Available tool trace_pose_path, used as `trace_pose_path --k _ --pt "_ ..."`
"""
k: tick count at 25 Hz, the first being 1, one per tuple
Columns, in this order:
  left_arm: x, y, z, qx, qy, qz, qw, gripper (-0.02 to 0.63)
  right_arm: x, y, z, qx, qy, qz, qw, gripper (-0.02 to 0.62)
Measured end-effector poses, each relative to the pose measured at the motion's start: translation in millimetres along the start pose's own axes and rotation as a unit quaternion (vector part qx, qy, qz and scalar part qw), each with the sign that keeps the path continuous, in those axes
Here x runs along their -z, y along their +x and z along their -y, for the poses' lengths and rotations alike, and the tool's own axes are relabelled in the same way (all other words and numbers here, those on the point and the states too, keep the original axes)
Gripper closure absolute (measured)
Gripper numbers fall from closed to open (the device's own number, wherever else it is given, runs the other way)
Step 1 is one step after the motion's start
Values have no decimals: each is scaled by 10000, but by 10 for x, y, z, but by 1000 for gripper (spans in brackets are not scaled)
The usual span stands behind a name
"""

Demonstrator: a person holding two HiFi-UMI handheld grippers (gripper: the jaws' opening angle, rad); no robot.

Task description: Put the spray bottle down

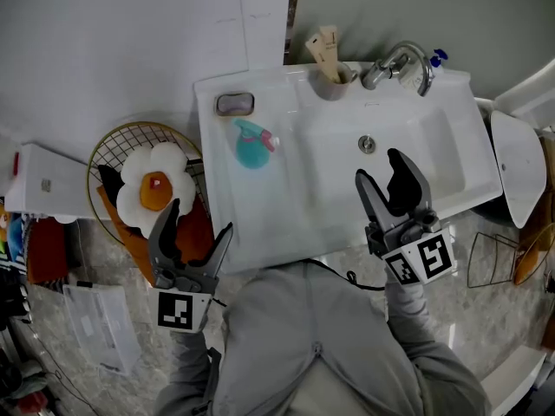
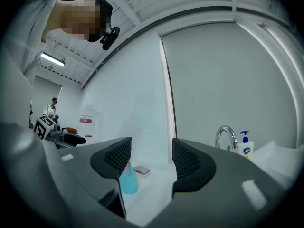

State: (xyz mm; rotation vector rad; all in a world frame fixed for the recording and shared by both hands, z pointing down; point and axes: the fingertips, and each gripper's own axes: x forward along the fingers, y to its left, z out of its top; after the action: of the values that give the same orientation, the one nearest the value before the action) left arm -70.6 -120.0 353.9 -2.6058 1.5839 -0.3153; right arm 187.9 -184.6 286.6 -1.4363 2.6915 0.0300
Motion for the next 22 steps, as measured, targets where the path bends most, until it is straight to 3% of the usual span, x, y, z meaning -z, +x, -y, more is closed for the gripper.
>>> trace_pose_path --k 22 --pt "-83 110 36 193 225 296 9991 187 -70 -100 64 144 79 161 9997 324"
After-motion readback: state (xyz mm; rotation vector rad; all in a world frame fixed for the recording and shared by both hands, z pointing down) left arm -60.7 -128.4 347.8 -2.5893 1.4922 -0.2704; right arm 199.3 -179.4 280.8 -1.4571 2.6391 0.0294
